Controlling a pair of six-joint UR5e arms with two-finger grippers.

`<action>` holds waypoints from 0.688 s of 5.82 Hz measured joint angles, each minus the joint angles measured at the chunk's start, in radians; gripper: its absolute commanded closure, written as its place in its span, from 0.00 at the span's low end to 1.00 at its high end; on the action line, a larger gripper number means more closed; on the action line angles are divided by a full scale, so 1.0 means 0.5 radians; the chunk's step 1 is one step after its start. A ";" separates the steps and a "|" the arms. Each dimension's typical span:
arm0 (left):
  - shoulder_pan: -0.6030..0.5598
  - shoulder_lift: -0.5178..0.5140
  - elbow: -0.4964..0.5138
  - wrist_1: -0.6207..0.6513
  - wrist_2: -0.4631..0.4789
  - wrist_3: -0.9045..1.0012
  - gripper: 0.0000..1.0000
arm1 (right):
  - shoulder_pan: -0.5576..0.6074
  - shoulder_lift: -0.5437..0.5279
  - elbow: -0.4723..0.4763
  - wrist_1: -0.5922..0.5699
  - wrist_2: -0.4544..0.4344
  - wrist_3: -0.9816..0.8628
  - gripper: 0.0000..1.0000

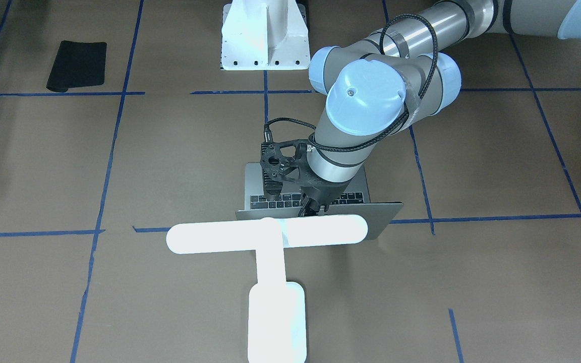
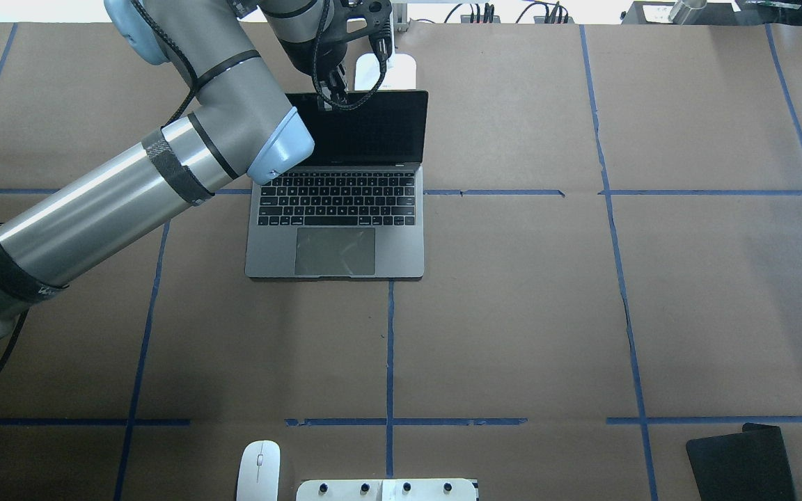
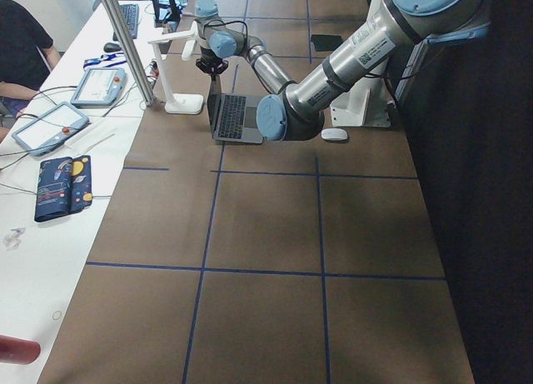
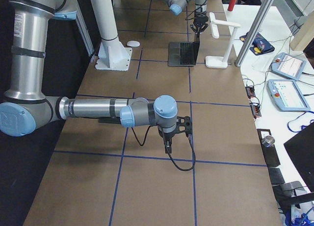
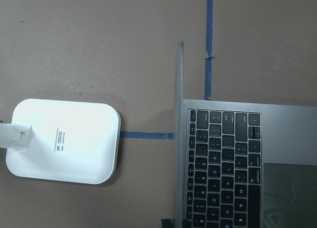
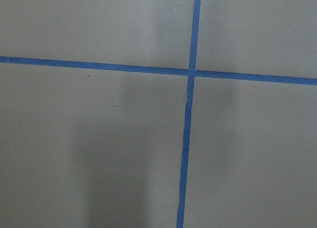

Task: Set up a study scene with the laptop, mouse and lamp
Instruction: 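Carry the laptop with the left gripper and set it before the lamp, then open the left gripper and withdraw the left arm from the laptop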

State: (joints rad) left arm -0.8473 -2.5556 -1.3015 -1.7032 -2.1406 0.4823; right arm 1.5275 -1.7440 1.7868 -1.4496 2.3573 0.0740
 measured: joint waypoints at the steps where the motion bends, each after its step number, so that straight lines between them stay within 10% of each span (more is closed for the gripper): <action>1: 0.001 0.054 -0.041 -0.053 0.000 -0.009 0.00 | 0.000 0.000 -0.002 0.000 -0.001 -0.001 0.00; 4: -0.026 0.298 -0.424 -0.048 -0.005 -0.018 0.00 | 0.001 -0.005 0.000 0.001 0.001 -0.001 0.00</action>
State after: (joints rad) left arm -0.8603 -2.4065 -1.5136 -1.7273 -2.1432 0.4735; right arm 1.5278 -1.7466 1.7870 -1.4492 2.3577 0.0736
